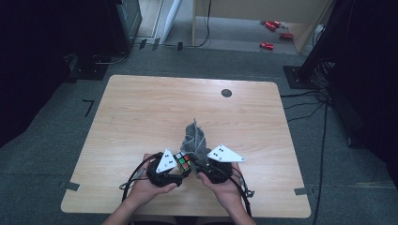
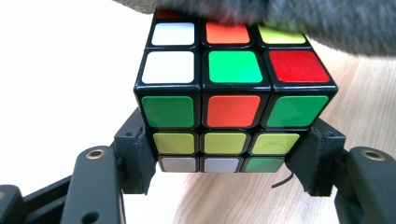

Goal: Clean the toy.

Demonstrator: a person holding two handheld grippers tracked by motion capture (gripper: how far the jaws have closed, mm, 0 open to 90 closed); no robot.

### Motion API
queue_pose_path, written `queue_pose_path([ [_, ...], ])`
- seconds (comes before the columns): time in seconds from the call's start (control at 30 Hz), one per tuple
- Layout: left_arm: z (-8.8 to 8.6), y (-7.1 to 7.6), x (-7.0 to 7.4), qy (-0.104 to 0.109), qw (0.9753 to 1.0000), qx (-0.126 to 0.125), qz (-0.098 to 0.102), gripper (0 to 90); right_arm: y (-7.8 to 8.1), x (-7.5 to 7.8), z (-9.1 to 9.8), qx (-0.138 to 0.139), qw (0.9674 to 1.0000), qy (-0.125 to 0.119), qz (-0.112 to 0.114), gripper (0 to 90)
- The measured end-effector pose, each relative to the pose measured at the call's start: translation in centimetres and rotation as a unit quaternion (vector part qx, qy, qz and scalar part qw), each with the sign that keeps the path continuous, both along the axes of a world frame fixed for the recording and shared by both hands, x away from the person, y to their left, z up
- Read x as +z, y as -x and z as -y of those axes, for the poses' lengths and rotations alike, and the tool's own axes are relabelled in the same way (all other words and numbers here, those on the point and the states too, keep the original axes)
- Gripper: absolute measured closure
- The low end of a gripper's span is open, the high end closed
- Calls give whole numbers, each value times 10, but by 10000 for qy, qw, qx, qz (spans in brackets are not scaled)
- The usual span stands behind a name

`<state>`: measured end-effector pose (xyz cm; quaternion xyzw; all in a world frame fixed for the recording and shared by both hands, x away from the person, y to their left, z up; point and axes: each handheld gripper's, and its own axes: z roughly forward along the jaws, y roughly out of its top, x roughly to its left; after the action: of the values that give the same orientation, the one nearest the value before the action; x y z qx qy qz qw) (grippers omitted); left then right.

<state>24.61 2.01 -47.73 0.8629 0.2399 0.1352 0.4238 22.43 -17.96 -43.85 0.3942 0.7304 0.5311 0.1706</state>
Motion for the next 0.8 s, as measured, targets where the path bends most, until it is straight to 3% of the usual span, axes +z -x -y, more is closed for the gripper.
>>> queue_pose_path([
  [0.07, 3, 1, -1, -17, 10000, -26, 7, 346, 5, 0, -12, 302, 9995, 70, 75, 677],
  [0.17, 4, 3, -2, -83, 10000, -28, 39, 346, 10, -2, -22, 464, 9986, 190, 167, 673],
  [0.27, 2, 1, -1, -67, 10000, -4, 45, 346, 5, -3, -15, 375, 9992, 20, 97, 672],
  [0.37, -1, 0, 0, -24, 10000, 35, 46, 346, -1, -4, -1, -20, 10000, -25, 56, 674],
  [0.43, -1, -1, 0, 8, 10000, 32, 34, 346, -3, -4, 5, -134, 9999, -92, -5, 674],
  [0.53, 2, 0, -3, -64, 10000, 35, 5, 346, 2, -4, -5, -31, 9999, 84, 78, 670],
  [0.63, 3, 1, -5, -141, 9999, 35, 12, 345, 9, -6, -23, 332, 9989, 251, 225, 662],
  [0.7, 3, 1, -5, -116, 9999, 41, 15, 345, 11, -7, -28, 397, 9981, 353, 298, 662],
  [0.8, 1, 0, -1, -17, 10000, 49, 55, 345, 5, -5, -15, 228, 9995, 107, 185, 664],
])
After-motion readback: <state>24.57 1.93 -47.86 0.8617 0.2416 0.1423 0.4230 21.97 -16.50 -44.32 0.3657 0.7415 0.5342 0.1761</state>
